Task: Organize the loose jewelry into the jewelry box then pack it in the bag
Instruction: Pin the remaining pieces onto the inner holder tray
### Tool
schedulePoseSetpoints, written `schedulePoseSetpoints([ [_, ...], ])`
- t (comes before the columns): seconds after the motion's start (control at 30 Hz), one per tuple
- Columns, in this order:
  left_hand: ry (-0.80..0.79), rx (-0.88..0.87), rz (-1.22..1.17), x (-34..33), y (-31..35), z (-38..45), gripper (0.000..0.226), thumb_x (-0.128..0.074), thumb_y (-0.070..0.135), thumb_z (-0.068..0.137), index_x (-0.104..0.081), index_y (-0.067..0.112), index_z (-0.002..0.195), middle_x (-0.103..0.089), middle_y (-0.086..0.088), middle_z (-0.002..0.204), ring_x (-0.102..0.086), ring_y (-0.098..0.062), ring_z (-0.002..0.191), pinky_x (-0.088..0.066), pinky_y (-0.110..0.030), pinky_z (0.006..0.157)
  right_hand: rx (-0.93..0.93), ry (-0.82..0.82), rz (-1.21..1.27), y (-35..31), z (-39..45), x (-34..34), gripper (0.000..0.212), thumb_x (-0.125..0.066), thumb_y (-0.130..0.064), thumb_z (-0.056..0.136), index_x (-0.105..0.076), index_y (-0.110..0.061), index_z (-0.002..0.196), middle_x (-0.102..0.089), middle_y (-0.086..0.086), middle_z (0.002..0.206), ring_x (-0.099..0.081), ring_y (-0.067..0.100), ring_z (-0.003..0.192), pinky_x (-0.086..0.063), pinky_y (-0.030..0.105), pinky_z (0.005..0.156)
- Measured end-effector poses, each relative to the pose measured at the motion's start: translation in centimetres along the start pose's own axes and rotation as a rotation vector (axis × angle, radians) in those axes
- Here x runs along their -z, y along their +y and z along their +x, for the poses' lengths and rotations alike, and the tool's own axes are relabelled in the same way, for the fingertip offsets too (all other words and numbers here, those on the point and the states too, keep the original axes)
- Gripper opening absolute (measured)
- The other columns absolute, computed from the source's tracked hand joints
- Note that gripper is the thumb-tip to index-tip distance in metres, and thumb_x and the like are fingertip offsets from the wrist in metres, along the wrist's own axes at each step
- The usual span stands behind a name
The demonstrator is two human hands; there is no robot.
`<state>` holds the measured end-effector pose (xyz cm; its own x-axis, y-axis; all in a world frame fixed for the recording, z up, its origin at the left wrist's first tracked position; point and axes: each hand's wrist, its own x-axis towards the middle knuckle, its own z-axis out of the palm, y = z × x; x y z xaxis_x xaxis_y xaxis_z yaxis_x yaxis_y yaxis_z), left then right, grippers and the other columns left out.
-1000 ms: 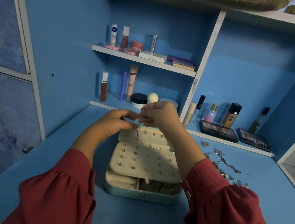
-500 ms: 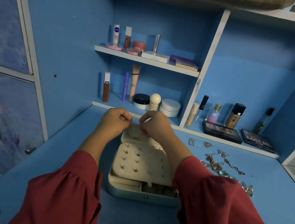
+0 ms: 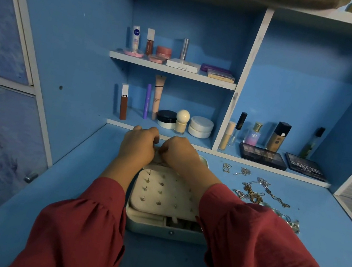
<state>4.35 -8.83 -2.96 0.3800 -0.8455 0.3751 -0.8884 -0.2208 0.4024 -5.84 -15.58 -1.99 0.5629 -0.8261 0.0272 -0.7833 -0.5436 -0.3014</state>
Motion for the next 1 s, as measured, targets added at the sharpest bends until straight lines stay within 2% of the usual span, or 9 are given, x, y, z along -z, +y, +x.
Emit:
schedulePoseSetpoints([
  [0.2,-0.039,-0.032,0.109,0.6,0.4,-0.3,0.025,-0.047,0.004,0.09,-0.058,0.02,0.105,-0.047,-0.009,0.1,-0.049,-0.032,0.097,-0.038,-0.032,0.07,-0.015,-0.06,-0.046,-0.3,0.3,0.0,0.021,-0.056,-0.022,0.091,-0.071,-0.016,0.105,-0.065,0.005,0.1,-0.058,0.019,0.086,-0.044,0.029,0.068],
  [0.33,-0.059,-0.027,0.105,0.8,0.4,-0.4,0.022,-0.048,0.006,0.09,-0.058,0.02,0.103,-0.043,-0.007,0.098,-0.049,-0.032,0.097,-0.039,-0.033,0.07,0.001,-0.046,-0.052,-0.2,0.3,0.1,0.021,-0.056,-0.02,0.091,-0.071,-0.015,0.104,-0.064,0.005,0.098,-0.059,0.019,0.087,-0.043,0.029,0.067],
  [0.5,0.019,-0.052,0.031,0.5,0.2,-0.4,0.019,-0.051,0.005,0.088,-0.06,0.018,0.099,-0.04,-0.005,0.092,-0.05,-0.031,0.093,-0.036,-0.032,0.066,-0.001,-0.054,-0.067,-0.2,0.4,0.5,0.027,-0.056,-0.021,0.093,-0.067,-0.023,0.118,-0.063,0.003,0.112,-0.059,0.021,0.1,-0.047,0.031,0.074],
  [0.63,0.035,-0.056,0.03,0.5,0.3,-0.4,0.02,-0.05,0.004,0.088,-0.059,0.019,0.098,-0.04,-0.005,0.092,-0.049,-0.031,0.093,-0.037,-0.032,0.066,-0.036,-0.093,-0.117,-0.5,0.5,0.4,0.028,-0.052,-0.022,0.095,-0.063,-0.018,0.12,-0.059,0.006,0.113,-0.053,0.021,0.09,-0.042,0.031,0.072],
  [0.73,0.04,-0.066,0.06,0.5,0.4,-0.5,0.019,-0.048,0.004,0.089,-0.058,0.017,0.098,-0.039,-0.004,0.091,-0.048,-0.03,0.093,-0.034,-0.031,0.066,-0.029,-0.072,-0.146,-0.8,0.1,0.4,0.026,-0.051,-0.017,0.095,-0.062,-0.013,0.118,-0.057,0.007,0.108,-0.057,0.025,0.099,-0.043,0.031,0.074],
  [0.83,0.03,-0.063,0.092,0.5,0.5,-0.6,0.018,-0.047,0.005,0.09,-0.057,0.018,0.099,-0.037,-0.004,0.09,-0.046,-0.03,0.096,-0.032,-0.031,0.067,-0.009,-0.091,-0.18,-0.9,-0.3,0.5,0.027,-0.05,-0.013,0.095,-0.061,-0.012,0.12,-0.057,0.009,0.114,-0.058,0.027,0.103,-0.043,0.031,0.077],
  [1.0,-0.032,-0.052,0.124,0.8,0.7,-0.7,0.018,-0.048,0.007,0.091,-0.057,0.018,0.103,-0.044,-0.009,0.099,-0.046,-0.031,0.101,-0.037,-0.031,0.071,0.041,-0.111,-0.199,-0.7,-0.6,0.7,0.03,-0.053,-0.015,0.094,-0.064,-0.017,0.121,-0.062,0.005,0.113,-0.057,0.021,0.093,-0.047,0.03,0.078],
])
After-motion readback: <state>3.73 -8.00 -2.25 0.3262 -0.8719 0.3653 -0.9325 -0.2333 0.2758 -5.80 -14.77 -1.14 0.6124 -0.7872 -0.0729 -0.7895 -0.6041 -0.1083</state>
